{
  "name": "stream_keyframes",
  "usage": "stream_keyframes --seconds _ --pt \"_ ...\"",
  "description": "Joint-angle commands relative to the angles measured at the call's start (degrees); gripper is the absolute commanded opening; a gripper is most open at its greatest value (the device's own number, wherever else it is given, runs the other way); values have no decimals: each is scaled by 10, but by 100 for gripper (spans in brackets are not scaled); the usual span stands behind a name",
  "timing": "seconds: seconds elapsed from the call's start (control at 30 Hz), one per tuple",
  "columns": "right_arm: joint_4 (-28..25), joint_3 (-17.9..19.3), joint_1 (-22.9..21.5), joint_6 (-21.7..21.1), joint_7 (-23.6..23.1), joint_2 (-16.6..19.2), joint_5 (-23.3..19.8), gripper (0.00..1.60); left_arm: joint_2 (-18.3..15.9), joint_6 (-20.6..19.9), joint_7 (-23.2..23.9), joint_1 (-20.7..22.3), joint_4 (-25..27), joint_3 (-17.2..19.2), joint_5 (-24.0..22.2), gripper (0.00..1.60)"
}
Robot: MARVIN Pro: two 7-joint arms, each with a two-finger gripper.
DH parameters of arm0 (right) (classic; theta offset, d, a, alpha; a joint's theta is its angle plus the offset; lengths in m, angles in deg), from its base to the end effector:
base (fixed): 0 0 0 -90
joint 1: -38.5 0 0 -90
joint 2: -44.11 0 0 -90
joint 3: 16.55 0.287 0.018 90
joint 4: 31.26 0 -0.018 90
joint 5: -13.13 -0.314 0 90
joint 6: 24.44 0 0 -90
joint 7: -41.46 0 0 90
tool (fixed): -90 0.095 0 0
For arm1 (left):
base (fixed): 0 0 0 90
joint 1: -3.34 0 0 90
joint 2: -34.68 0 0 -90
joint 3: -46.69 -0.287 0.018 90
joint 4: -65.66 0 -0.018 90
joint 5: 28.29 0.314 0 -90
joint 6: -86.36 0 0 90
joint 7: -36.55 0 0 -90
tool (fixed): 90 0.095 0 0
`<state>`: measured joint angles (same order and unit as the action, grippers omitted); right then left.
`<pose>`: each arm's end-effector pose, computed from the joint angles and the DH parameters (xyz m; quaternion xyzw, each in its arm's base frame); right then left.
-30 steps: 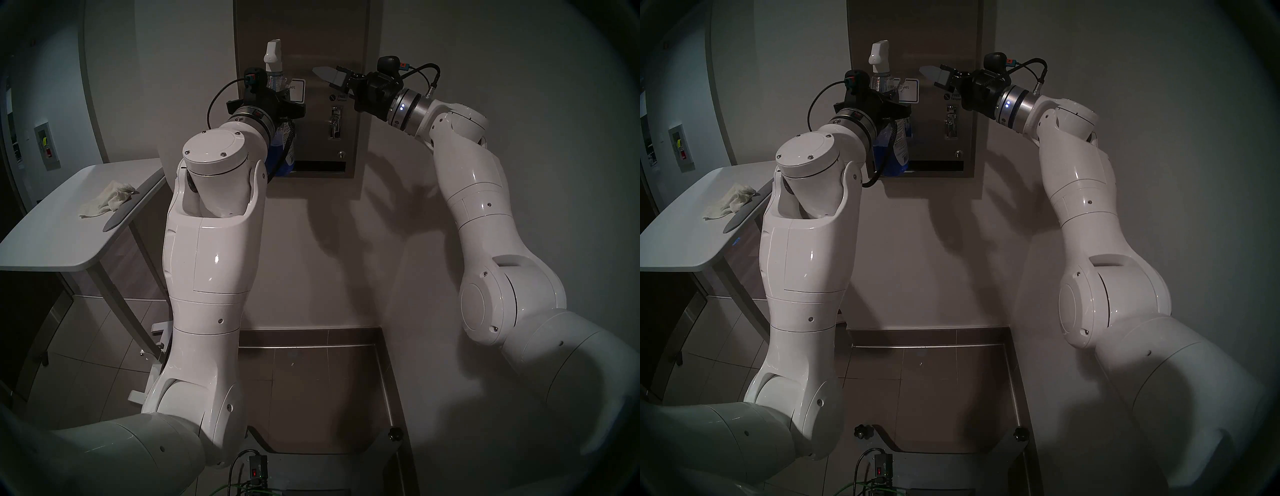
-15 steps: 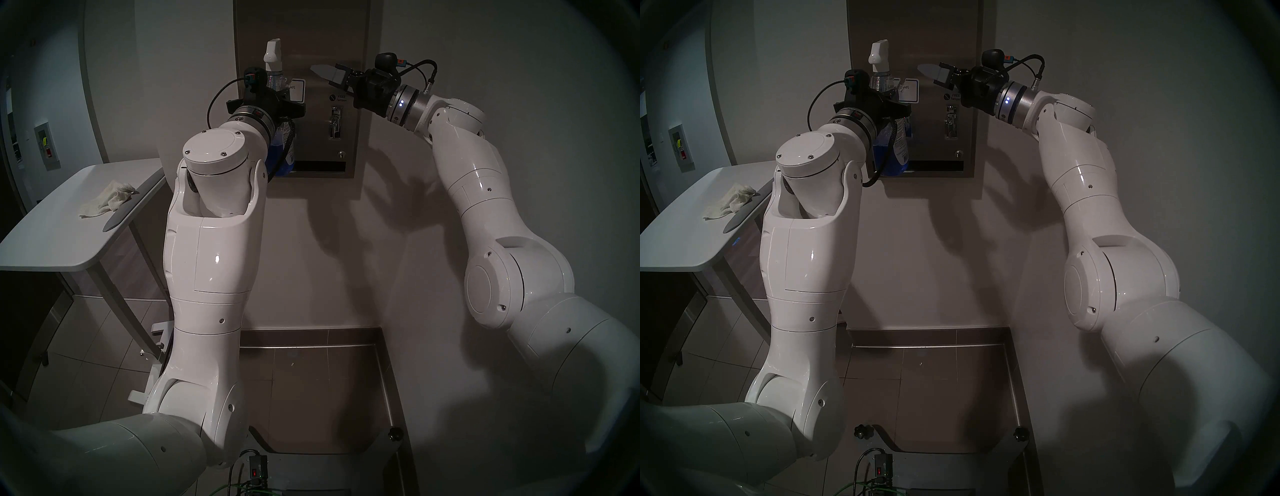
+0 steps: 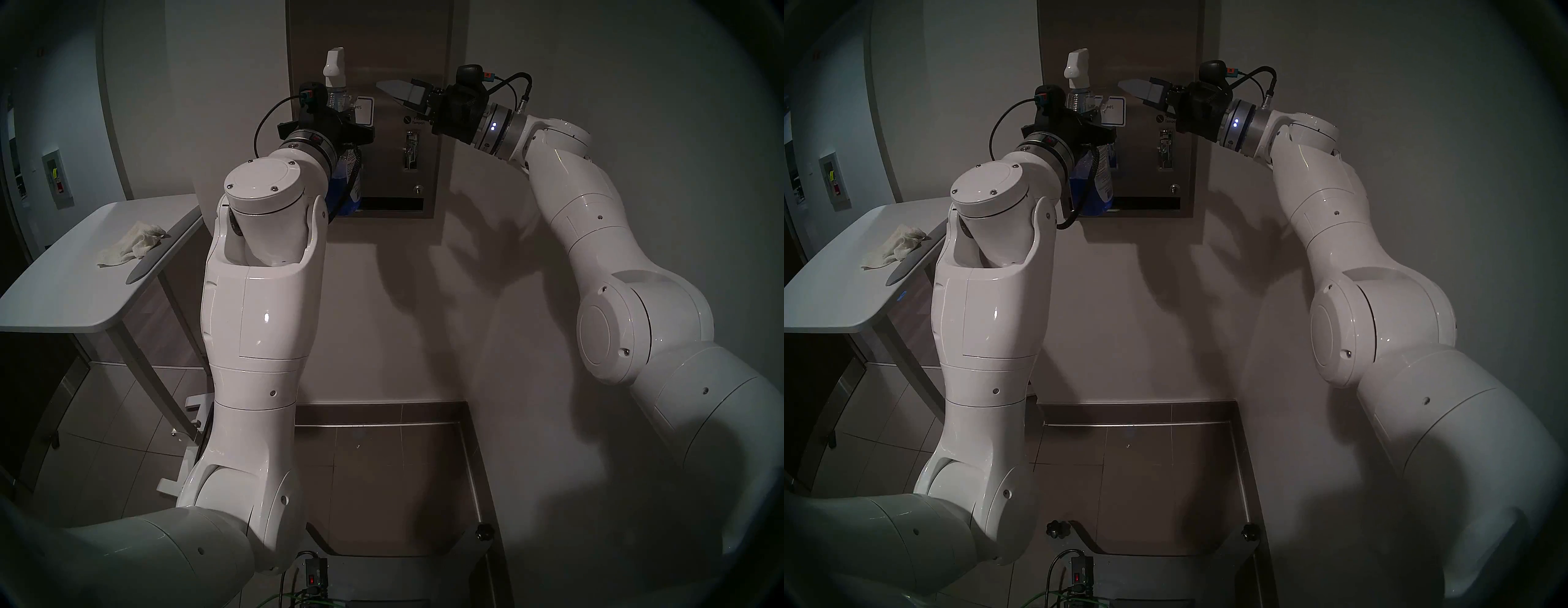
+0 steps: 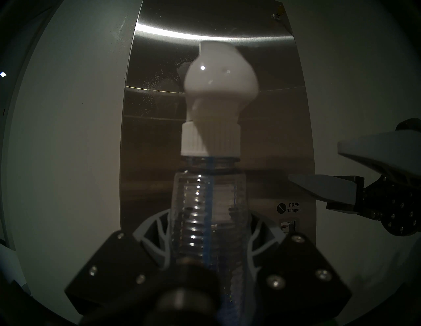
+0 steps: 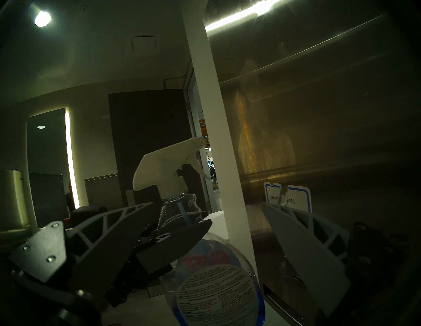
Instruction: Pick up the cleaner bottle and spray the cleaner onto the surface
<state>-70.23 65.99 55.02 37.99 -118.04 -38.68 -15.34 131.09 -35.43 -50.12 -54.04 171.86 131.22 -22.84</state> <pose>0.5997 0.0467 0.0613 -0.5171 -0.3279 -0.5817 0.5355 0.4762 -0.0672 0.0240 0.5900 -0.0517 0.8048 0.0390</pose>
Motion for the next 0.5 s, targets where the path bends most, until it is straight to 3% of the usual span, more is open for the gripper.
stream_keyframes --seconds 0.0,0.47 --pt "1 -19 -63 19 -26 -4 13 160 5 18 0 33 28 -1 -1 0" --pt "24 -89 -83 125 -87 0 76 160 8 20 2 34 28 0 1 0"
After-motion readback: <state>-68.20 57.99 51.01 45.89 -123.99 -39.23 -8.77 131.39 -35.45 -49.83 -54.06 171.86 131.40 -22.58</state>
